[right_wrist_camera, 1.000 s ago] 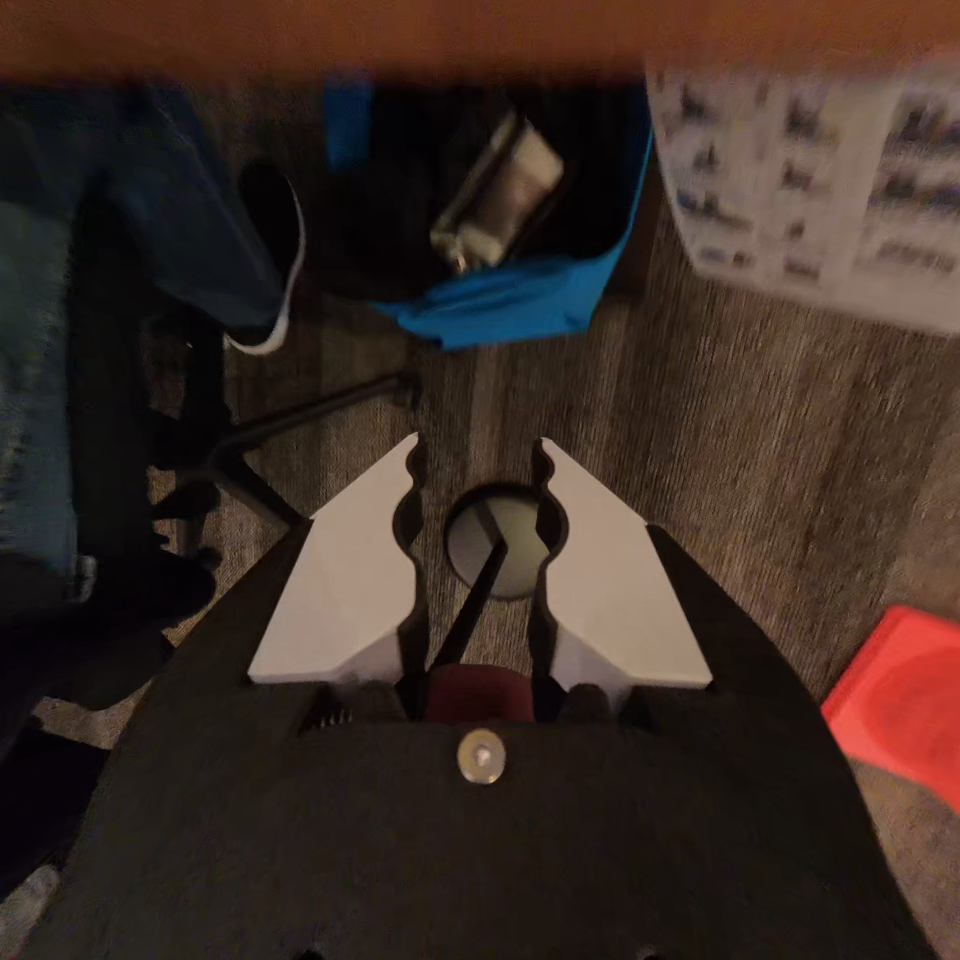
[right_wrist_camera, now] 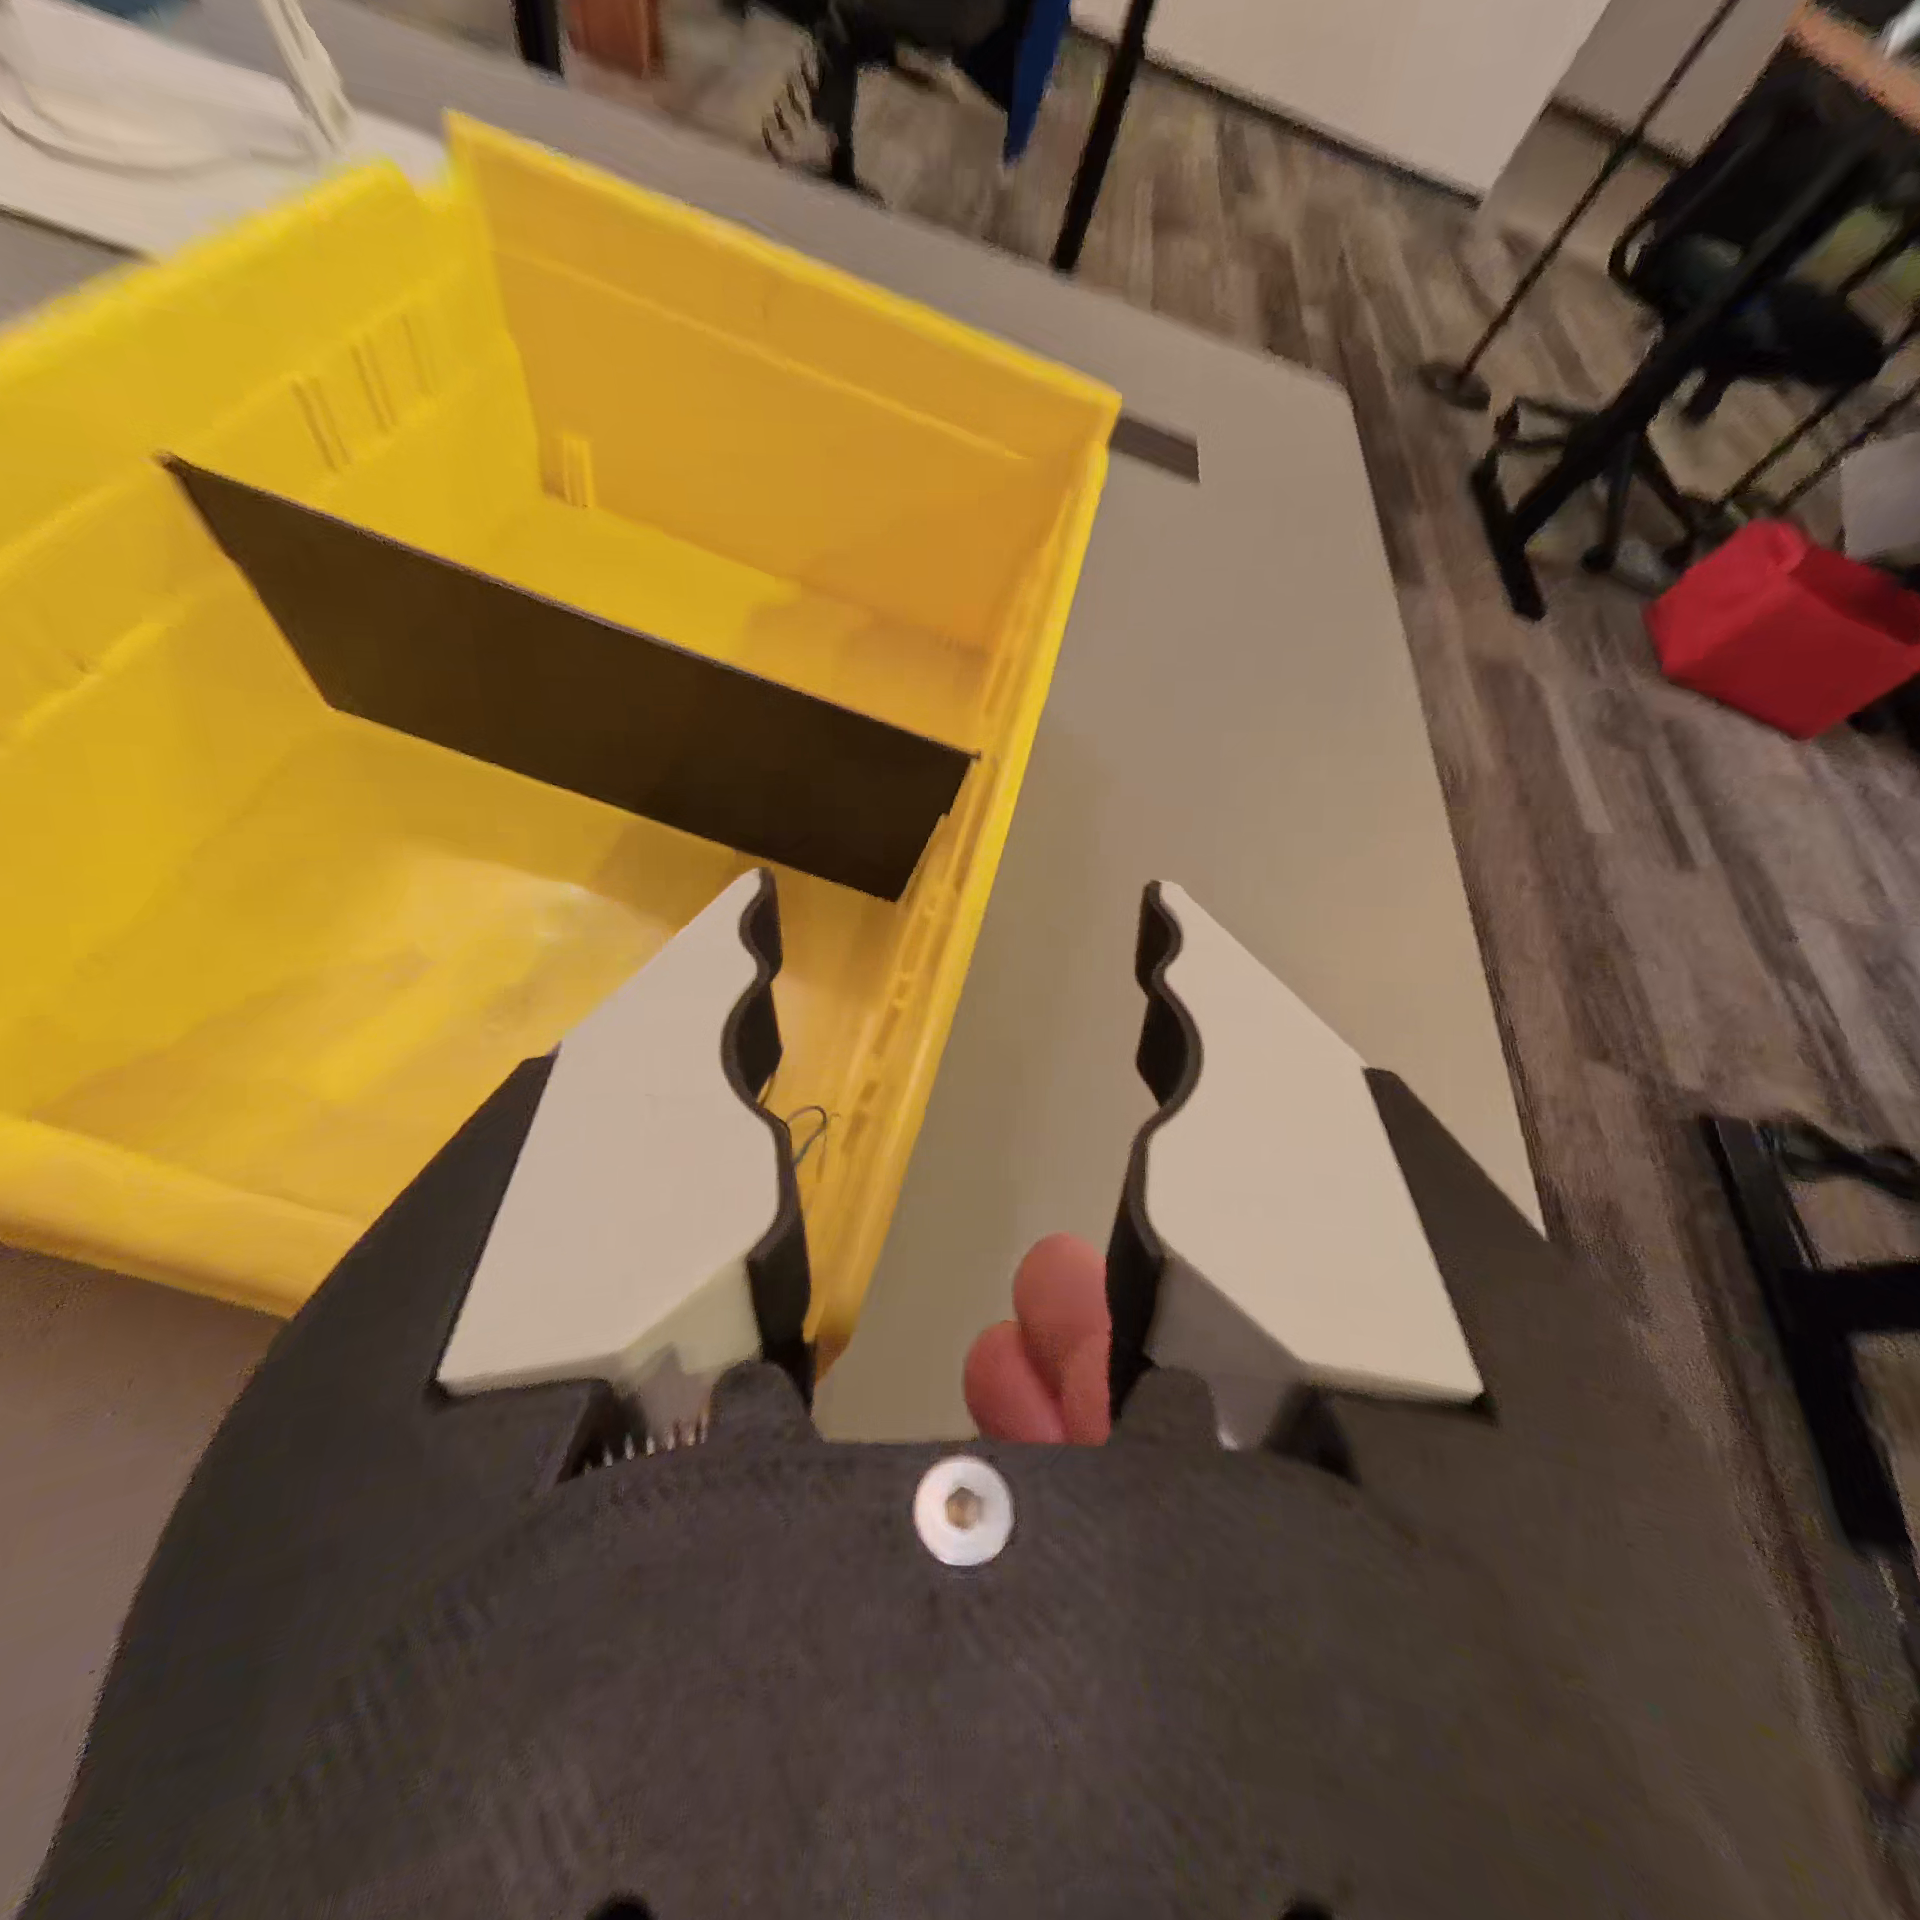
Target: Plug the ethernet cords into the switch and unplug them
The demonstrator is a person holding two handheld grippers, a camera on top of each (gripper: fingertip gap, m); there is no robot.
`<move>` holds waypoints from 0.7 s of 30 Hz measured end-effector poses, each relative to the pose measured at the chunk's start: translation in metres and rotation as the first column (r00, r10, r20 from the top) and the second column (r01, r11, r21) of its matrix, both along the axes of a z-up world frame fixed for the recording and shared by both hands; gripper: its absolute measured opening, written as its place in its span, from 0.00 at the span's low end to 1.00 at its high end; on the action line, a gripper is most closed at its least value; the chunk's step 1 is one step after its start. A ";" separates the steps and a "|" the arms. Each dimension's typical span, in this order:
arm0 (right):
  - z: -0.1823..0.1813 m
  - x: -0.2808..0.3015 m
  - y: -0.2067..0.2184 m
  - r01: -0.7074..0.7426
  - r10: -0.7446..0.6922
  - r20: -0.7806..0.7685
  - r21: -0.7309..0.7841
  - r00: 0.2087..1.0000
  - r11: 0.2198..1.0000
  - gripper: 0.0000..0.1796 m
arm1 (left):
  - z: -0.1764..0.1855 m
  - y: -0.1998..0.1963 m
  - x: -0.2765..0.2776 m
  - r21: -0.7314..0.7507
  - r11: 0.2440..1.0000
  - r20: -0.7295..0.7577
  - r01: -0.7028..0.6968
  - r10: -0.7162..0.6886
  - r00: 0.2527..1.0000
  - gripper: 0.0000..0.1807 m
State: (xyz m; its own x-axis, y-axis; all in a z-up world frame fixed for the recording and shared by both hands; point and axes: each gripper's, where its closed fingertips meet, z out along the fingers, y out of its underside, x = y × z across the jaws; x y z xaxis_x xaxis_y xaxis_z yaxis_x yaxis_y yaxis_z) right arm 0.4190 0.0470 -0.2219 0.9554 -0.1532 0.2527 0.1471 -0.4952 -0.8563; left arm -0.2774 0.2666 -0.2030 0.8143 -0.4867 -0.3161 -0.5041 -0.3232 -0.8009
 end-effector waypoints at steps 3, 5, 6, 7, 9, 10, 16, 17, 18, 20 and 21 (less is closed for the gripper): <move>-0.026 -0.003 0.005 -0.001 -0.001 -0.021 -0.120 1.000 0.993 0.32 | -0.025 0.005 -0.009 -0.082 0.996 0.028 -0.017 0.019 0.999 0.46; -0.035 -0.004 0.005 0.009 -0.012 -0.019 -0.172 1.000 0.985 0.25 | -0.039 0.006 -0.010 -0.150 0.988 0.064 -0.020 0.029 0.998 0.43; -0.039 -0.006 0.006 0.010 -0.014 -0.017 -0.193 1.000 0.981 0.21 | -0.044 0.007 -0.011 -0.173 0.985 0.078 -0.023 0.037 0.996 0.36; -0.040 -0.004 0.005 0.025 -0.026 -0.003 -0.203 1.000 0.979 0.19 | -0.051 0.008 -0.010 -0.198 0.980 0.101 -0.013 0.033 0.994 0.32; -0.044 -0.002 0.004 0.035 -0.036 -0.002 -0.227 0.999 0.973 0.13 | -0.070 0.006 -0.006 -0.287 0.958 0.121 0.013 0.022 0.992 0.25; -0.045 -0.001 0.005 0.036 -0.041 -0.021 -0.225 0.999 0.974 0.11 | -0.070 0.008 -0.006 -0.292 0.956 0.152 0.007 0.039 0.988 0.17; -0.047 0.000 0.002 0.031 -0.048 -0.072 -0.223 0.996 0.974 0.03 | -0.073 0.013 -0.028 -0.319 0.945 0.179 -0.067 0.130 0.975 0.02; -0.047 0.000 0.000 0.031 -0.050 -0.080 -0.226 0.996 0.974 0.03 | -0.073 0.011 -0.034 -0.318 0.945 0.178 -0.078 0.140 0.974 0.02; -0.047 0.002 -0.002 0.033 -0.052 -0.078 -0.228 0.996 0.973 0.03 | -0.073 0.009 -0.040 -0.325 0.942 0.194 -0.087 0.156 0.969 0.02; -0.047 0.005 -0.007 0.043 -0.063 -0.083 -0.228 0.995 0.973 0.03 | -0.073 0.005 -0.057 -0.328 0.937 0.196 -0.122 0.193 0.961 0.02; -0.047 0.007 -0.009 0.046 -0.068 -0.092 -0.225 0.993 0.973 0.03 | -0.073 0.003 -0.066 -0.328 0.936 0.192 -0.131 0.201 0.960 0.02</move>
